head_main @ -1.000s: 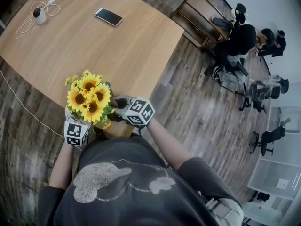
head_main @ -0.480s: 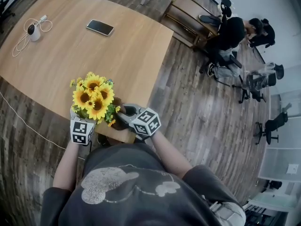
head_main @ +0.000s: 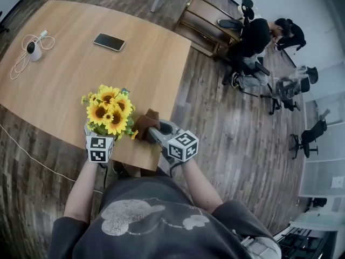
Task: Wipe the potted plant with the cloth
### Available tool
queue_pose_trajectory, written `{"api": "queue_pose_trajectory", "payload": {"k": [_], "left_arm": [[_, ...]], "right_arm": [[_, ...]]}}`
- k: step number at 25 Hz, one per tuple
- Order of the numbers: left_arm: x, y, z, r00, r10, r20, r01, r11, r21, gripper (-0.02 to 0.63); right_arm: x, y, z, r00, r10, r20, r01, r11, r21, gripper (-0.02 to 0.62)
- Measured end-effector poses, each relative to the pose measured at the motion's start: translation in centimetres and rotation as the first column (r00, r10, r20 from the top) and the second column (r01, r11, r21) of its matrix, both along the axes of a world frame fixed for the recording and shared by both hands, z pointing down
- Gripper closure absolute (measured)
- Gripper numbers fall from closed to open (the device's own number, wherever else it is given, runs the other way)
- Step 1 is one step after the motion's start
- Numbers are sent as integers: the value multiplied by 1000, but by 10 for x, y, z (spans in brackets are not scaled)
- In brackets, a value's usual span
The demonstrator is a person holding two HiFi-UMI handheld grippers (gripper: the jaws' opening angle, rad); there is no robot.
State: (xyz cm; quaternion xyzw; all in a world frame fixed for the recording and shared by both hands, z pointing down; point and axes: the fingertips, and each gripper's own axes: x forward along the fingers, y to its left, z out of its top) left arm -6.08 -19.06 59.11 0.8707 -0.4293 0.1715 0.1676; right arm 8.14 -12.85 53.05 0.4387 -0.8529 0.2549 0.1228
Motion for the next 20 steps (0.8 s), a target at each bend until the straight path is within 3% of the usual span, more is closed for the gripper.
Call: {"api": "queue_pose_trajectory", "payload": {"k": [7,12,20], "left_arm": [[-9,20,-15,998,-25,-65,29,998,54,-8],[-42,45,-29,989,-116,-86,125,987,98,0],[-70,104,-92,953,-246,-177,281,937,209,176]], "right_arm": [[12,26,-8,997,81,7,-81,997,12,525],[24,33,-16,993,120,16,-121,992,38,525],[36,44,-52,991,110,77,-121,979,162,525]]}}
